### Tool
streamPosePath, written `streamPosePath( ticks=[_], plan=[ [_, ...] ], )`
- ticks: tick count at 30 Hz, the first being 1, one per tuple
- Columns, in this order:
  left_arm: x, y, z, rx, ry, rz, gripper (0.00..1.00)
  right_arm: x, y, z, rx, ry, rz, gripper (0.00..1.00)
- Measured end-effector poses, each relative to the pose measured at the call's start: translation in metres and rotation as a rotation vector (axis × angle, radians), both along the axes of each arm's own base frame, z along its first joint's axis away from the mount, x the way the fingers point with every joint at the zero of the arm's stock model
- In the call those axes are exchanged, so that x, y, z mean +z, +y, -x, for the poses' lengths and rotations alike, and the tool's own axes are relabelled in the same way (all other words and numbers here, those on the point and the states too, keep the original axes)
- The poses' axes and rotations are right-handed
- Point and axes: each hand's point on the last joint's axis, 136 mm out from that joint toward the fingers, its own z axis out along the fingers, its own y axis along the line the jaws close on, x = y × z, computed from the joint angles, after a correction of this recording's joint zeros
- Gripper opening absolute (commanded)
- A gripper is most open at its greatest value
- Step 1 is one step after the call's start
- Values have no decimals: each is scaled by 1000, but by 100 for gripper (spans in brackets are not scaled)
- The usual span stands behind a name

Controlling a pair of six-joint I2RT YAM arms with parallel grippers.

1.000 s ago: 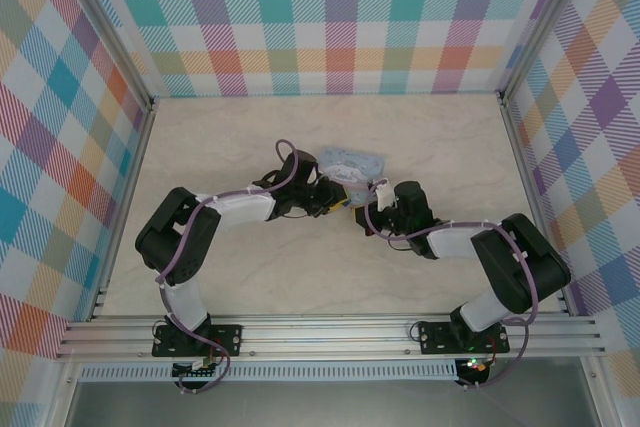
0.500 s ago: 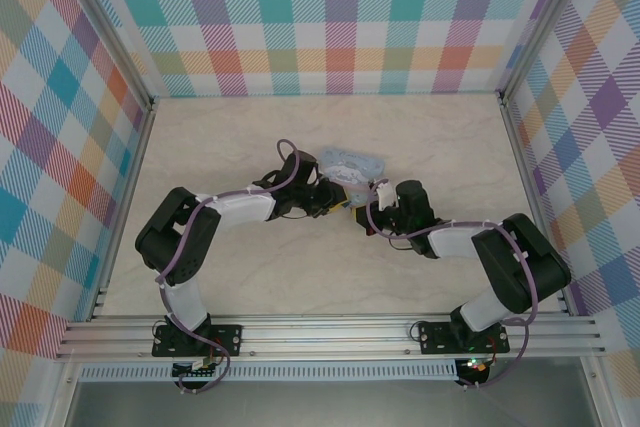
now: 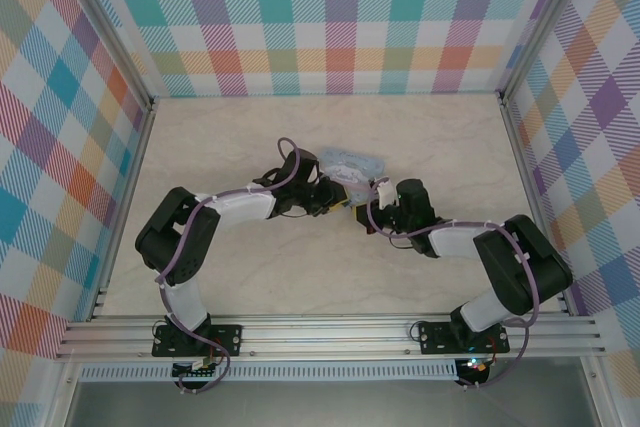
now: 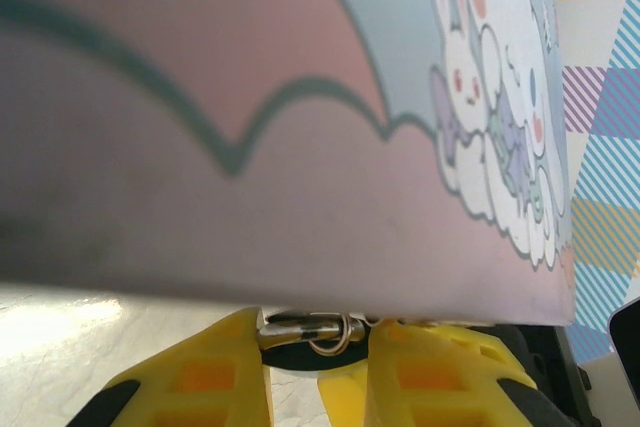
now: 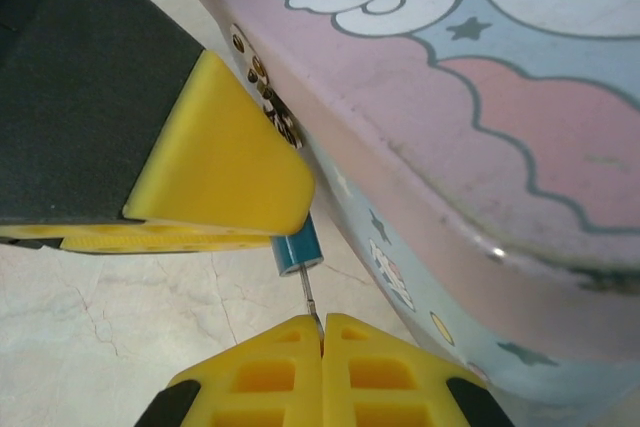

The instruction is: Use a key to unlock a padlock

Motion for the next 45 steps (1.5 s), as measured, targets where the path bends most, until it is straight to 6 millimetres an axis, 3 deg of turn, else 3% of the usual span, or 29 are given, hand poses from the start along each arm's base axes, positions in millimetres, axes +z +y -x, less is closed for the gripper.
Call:
streamPosePath(
  ticks=[14,18,24,27,31,36,42,45],
  plan=[
    [7,-1,-8,35,-9,-6,13,8,5,-13,-9,-8,-27,0],
    [6,-1,-9,41,-11,-10,17,7,5,-13,-30,22,-53,0],
    [-5,-2,-7,38,5,-26,29,-5,3,-10,-70,78,-93,0],
    [-13,-3,-3,31,27,-37,41,-17,3,-5,-89,119,-105,0],
    [-11,-9,3,7,31,-23,55,-37,-1,1,-131,185,-96,0],
    [-3,1,9,9,13,-24,68,-39,1,4,-158,219,-120,0],
    [30,28,11,51,-53,11,65,-37,5,8,-200,265,-158,0],
    [31,35,13,74,-56,36,58,-30,4,12,-233,291,-187,0]
  ],
)
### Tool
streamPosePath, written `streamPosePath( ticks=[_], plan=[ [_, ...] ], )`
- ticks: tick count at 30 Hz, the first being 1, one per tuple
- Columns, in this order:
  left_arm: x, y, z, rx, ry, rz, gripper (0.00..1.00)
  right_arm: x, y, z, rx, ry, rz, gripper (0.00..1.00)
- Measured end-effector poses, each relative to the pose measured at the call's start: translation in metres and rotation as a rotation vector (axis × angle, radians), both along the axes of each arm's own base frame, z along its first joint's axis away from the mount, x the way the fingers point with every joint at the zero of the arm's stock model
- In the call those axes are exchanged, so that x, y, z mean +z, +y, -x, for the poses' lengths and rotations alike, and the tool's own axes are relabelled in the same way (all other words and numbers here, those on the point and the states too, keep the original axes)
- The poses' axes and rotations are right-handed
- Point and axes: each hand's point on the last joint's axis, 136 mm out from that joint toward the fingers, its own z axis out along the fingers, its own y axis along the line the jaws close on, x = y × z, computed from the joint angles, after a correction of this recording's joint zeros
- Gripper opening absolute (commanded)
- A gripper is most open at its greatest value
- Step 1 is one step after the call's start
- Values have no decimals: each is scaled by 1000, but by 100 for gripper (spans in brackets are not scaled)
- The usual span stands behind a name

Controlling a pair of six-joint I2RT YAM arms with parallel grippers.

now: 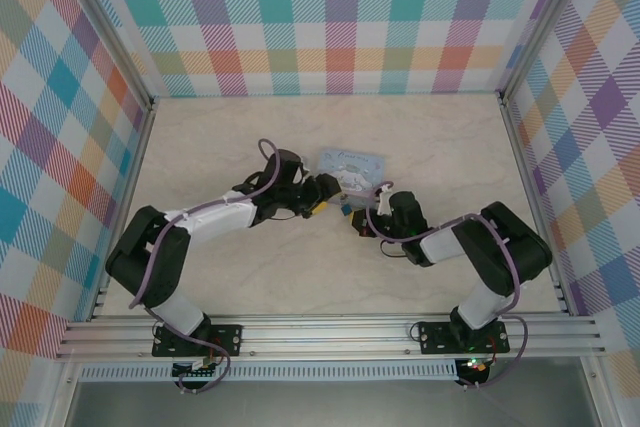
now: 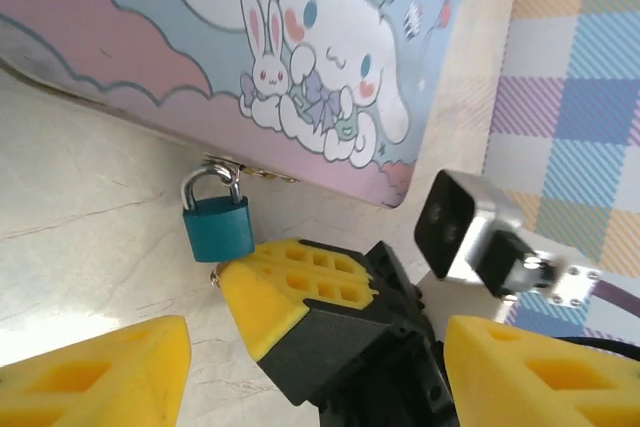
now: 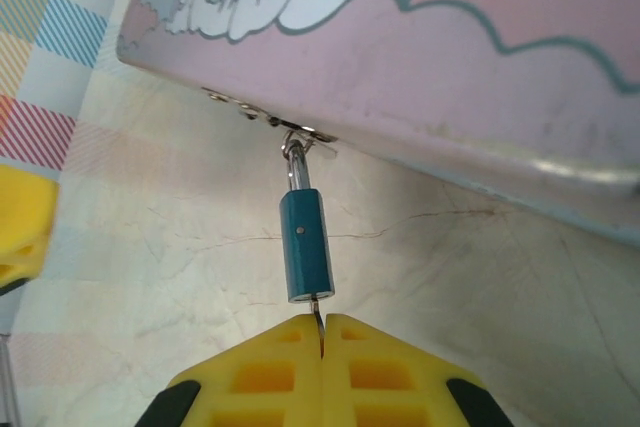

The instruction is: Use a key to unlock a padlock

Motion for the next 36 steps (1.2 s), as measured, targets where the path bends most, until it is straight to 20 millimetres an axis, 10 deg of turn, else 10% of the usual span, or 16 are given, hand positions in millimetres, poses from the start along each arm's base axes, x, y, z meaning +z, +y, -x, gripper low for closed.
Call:
streamPosePath(
  ticks=[9,36],
  plan=[
    [-40,1,10,60,123,69,49,5,-5,6,-99,140,-65,0],
    [-72,-40,5,91,165,180,36,4,-3,7,-134,232,-109,0]
  ],
)
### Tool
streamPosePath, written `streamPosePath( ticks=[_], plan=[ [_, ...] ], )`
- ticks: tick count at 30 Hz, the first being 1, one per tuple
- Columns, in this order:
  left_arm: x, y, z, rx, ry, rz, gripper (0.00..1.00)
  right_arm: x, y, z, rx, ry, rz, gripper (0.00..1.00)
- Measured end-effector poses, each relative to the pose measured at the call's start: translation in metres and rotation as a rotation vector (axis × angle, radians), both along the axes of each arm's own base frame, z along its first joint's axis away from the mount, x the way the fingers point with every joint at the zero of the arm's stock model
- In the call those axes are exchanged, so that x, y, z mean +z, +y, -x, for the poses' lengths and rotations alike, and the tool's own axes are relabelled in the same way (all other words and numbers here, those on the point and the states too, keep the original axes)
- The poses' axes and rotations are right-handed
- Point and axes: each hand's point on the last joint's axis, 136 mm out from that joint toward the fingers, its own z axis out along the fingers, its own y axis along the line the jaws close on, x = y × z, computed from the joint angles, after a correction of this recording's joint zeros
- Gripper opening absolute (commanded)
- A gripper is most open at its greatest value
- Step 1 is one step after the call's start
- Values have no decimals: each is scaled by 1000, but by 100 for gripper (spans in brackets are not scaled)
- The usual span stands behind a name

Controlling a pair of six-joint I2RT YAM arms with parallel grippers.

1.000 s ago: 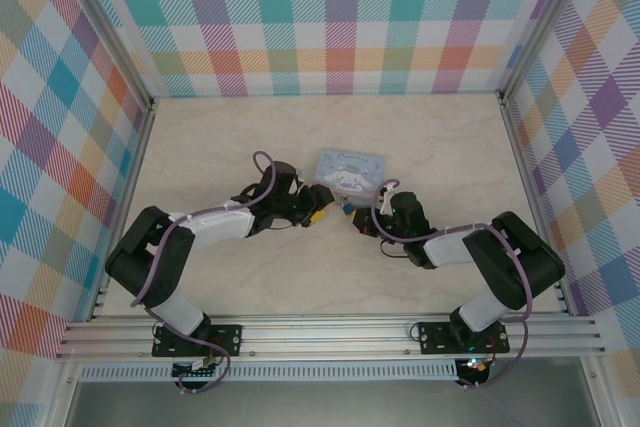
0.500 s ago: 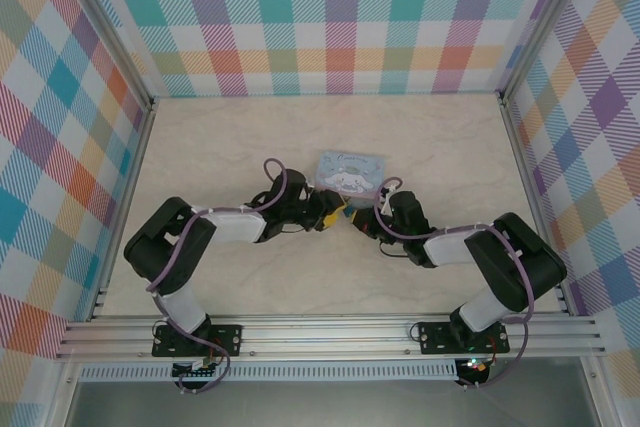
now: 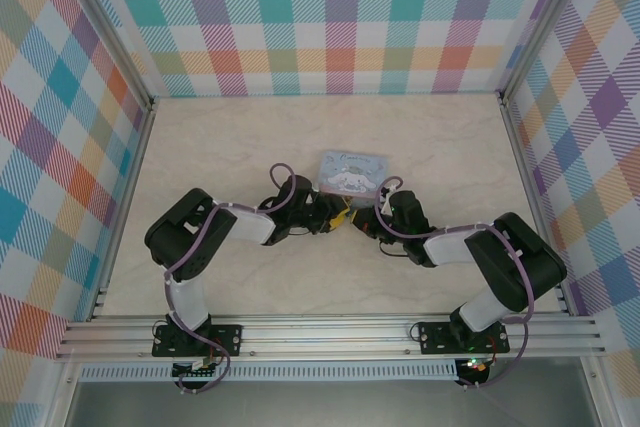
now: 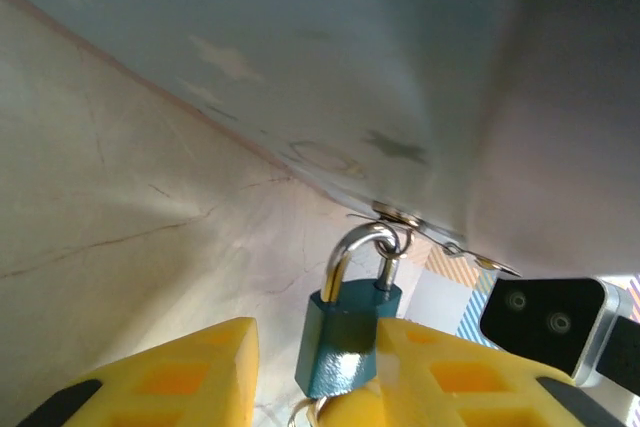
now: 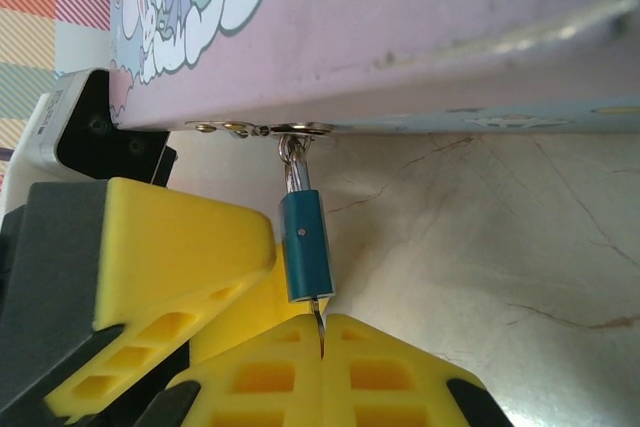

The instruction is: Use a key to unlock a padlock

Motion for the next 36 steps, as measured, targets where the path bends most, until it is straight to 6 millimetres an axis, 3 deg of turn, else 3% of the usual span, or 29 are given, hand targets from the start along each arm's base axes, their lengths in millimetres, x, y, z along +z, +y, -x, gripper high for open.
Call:
streamPosePath(
  ticks=[10,19,21,25,31,36],
  plan=[
    [2,-10,-3,7,-1,43,35,-1,-2,-1,-25,23,-8,0],
    [6,-14,-5,5,-11,56,14,3,-6,-5,-63,21,-8,2],
    [8,-15,-6,3,-19,60,10,6,-9,-5,-74,17,-5,8],
    [13,-21,-6,-8,-32,67,6,10,-13,-4,-82,7,12,29],
    [14,-24,-8,-15,-37,46,2,28,-21,1,-68,-54,50,50],
    [14,-26,-9,-17,-34,36,2,49,-38,8,-43,-168,167,64]
  ],
)
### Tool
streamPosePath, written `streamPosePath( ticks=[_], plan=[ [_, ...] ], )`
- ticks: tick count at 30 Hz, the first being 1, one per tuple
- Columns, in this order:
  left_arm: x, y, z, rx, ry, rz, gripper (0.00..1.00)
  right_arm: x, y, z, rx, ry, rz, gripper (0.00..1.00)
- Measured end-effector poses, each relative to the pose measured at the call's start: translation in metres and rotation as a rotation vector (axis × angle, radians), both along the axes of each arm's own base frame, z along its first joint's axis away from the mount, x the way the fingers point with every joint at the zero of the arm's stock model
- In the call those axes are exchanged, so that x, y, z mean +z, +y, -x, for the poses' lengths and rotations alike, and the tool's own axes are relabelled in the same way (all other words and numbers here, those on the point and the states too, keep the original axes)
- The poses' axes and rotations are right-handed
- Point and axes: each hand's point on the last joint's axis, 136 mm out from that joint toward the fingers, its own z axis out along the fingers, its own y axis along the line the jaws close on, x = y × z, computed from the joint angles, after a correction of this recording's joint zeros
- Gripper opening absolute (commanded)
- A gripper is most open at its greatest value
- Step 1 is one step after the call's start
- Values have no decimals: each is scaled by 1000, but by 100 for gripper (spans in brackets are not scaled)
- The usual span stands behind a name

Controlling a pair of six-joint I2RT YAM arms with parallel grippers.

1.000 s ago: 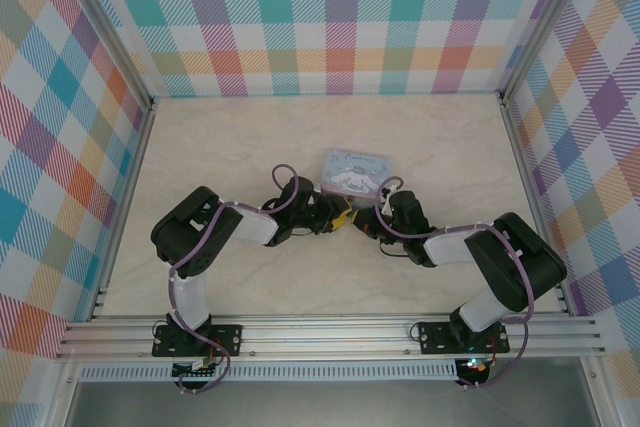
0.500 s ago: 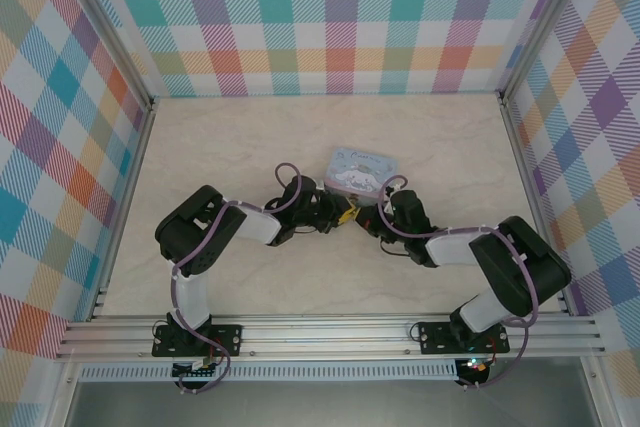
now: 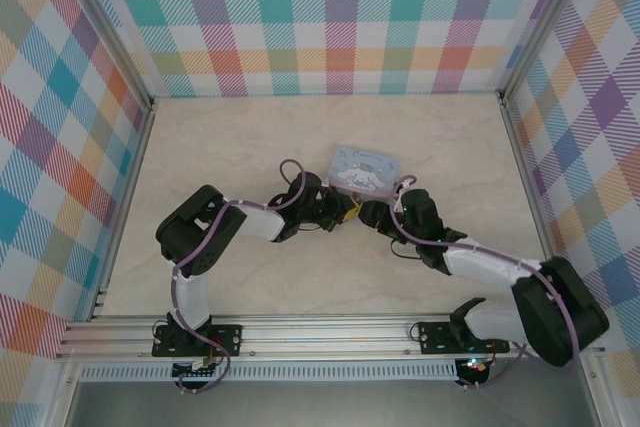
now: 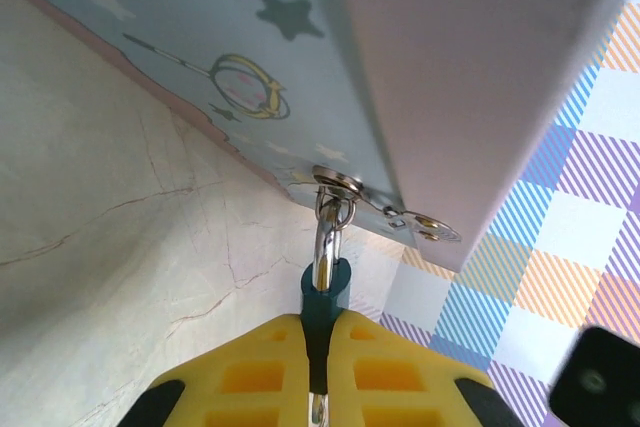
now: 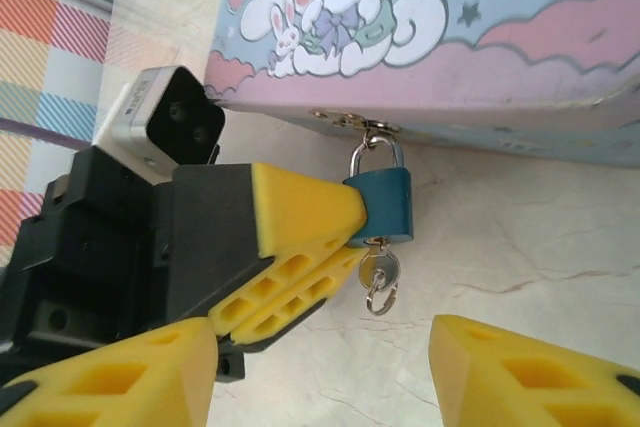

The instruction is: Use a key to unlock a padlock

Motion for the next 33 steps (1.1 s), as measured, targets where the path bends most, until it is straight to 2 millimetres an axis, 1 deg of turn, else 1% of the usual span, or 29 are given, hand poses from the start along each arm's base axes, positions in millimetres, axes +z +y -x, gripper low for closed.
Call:
streamPosePath(
  ticks=[2,5,8,9,10,12,14,16,18,21,24,26,28,33],
  plan=[
    [-1,0,0,0,2,-4,2,12,-7,2,34,-73,81,69],
    [-1,0,0,-1,6,-9,1,40,-13,0,107,-232,208,73],
    [0,-1,-1,-1,8,-10,1,66,-14,2,201,-406,328,73],
    [0,-1,-1,0,8,-10,0,71,-14,3,233,-453,368,71],
    [0,-1,-1,-1,9,-12,0,75,-12,4,264,-497,410,68],
    [0,-1,-1,-1,11,-13,0,78,-8,9,337,-583,515,66],
    [0,-1,-1,0,12,-13,0,73,-2,15,411,-648,624,66],
    [0,-1,-1,0,13,-15,0,66,2,20,473,-700,741,61],
    [0,-1,-1,-1,14,-15,0,54,5,21,527,-731,864,59],
    [0,-1,-1,-1,15,-16,0,25,2,20,599,-729,1045,59],
    [0,-1,-1,-1,16,-17,0,-5,-5,19,656,-707,1177,59],
    [0,-1,-1,-1,16,-17,0,-20,-9,17,681,-693,1239,59],
    [0,-1,-1,-1,17,-16,0,-29,-10,14,694,-690,1277,59],
    [0,-1,-1,-2,22,-21,0,-34,-3,4,681,-717,1294,59]
  ],
)
